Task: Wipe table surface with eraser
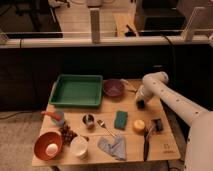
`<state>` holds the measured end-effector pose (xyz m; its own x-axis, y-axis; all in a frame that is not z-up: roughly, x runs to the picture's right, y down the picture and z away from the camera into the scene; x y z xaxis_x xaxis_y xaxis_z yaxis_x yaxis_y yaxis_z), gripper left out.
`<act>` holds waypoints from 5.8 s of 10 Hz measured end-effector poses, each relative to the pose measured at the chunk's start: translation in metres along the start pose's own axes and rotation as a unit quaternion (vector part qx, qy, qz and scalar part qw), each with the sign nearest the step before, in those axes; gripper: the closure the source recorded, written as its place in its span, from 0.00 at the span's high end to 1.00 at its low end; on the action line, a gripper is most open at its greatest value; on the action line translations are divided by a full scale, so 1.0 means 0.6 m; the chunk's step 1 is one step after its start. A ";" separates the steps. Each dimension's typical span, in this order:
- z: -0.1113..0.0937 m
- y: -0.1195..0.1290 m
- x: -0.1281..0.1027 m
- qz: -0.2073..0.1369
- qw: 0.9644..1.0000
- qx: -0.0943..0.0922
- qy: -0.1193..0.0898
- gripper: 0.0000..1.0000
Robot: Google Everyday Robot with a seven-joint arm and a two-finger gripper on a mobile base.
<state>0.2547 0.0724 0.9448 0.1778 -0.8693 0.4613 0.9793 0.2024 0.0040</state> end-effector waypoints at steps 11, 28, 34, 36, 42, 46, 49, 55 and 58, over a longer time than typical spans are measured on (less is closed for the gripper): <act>-0.054 0.066 -0.125 0.016 0.999 -0.034 -0.015 0.00; 0.012 -0.119 -0.078 -0.100 0.995 0.004 -0.029 0.00; 0.009 -0.008 0.000 -0.020 1.000 -0.022 -0.009 0.00; -0.006 0.043 0.000 0.013 1.000 -0.028 0.000 0.00; -0.018 0.062 -0.064 0.014 0.999 -0.031 -0.014 0.00; -0.018 0.062 -0.063 0.015 0.999 -0.031 -0.014 0.00; -0.018 0.061 -0.063 0.015 0.999 -0.031 -0.014 0.00; -0.016 0.060 -0.064 0.015 0.999 -0.030 -0.014 0.00; -0.017 0.061 -0.064 0.015 0.999 -0.030 -0.014 0.00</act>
<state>0.2846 0.1087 0.9185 0.2051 -0.8497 0.4857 0.9778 0.1999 -0.0631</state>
